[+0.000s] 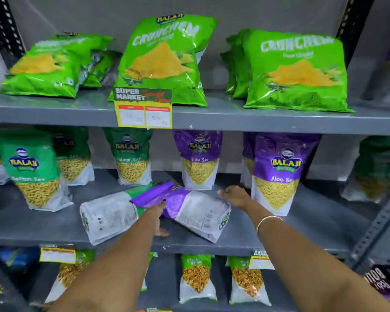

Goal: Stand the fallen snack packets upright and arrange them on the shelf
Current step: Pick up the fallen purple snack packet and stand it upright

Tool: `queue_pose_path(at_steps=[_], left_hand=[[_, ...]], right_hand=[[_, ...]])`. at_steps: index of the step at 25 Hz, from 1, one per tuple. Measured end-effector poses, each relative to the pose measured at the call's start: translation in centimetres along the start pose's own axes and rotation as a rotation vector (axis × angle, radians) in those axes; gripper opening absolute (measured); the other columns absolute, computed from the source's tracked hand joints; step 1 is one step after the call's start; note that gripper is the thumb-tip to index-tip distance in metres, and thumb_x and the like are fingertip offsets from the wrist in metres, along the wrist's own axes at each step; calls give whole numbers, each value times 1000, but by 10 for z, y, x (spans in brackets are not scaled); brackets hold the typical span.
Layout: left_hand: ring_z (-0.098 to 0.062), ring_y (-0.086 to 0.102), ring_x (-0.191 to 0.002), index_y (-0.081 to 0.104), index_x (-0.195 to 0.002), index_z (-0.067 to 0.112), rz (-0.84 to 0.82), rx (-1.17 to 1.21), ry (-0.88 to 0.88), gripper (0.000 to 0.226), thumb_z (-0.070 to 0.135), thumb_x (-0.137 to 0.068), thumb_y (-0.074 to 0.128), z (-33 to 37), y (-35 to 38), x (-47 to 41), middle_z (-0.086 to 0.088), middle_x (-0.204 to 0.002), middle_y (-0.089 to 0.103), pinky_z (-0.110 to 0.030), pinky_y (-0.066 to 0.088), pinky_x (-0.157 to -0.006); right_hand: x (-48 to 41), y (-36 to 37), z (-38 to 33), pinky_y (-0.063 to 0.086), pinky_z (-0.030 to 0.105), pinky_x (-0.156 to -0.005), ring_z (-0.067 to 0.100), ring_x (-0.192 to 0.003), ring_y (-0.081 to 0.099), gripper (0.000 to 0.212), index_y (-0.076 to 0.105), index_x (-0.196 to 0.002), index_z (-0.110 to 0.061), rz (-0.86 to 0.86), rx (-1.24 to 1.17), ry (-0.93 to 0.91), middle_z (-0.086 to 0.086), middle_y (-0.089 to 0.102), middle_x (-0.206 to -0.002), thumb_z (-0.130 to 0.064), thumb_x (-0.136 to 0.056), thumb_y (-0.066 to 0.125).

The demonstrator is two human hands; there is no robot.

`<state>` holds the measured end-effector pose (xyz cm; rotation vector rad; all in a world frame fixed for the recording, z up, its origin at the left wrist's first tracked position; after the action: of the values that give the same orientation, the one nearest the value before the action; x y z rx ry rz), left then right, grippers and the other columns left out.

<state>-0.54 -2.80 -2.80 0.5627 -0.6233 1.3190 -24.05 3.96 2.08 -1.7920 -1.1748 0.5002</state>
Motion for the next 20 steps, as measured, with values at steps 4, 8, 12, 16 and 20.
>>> queue_pose_path(at_steps=[4,8,12,16,20], left_hand=[[-41,49,-122,43,-125,-2,-82,220,-2,52,36,-90,54,-10,24,-21,-22,-121,51,-58,31,-108],[-28,55,-70,50,-115,7,-72,310,52,38,34,-89,57,1,25,-21,-13,-79,56,-55,38,-102],[-24,59,-68,55,-91,8,-145,224,117,27,34,-85,62,34,26,-5,-10,-65,68,-50,44,-87],[-22,69,-86,57,-102,9,-226,-9,290,30,30,-83,66,81,30,16,-11,-101,75,-46,47,-97],[-18,51,-127,46,-134,6,-274,-211,483,64,31,-80,69,108,45,21,-7,-145,46,-43,32,-111]], right_hand=[[-26,26,18,34,17,-48,13,-57,42,38,42,-59,-17,-285,-269,65,-4,51,-51,-36,-88,58],[-35,31,24,42,25,-66,18,-74,50,48,62,-92,-7,-506,-256,123,13,62,-81,-50,-71,70],[-29,15,13,51,29,-64,15,-70,51,40,61,-103,-8,-588,-185,77,5,53,-77,-35,-75,73],[-16,7,-1,53,29,-62,14,-77,57,41,58,-109,-12,-539,-205,2,3,62,-90,-17,-73,76],[-26,16,3,55,37,-83,26,-108,63,67,59,-113,-5,-201,-402,-25,12,67,-118,-9,-53,87]])
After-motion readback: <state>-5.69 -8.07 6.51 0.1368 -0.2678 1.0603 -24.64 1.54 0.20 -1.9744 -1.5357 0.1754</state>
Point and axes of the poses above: each hand's wrist, its own x-axis away from the middle knuckle, its own y-axis out of the palm, z = x × y, the point moved 4 cm from there along -x, towards the middle knuckle
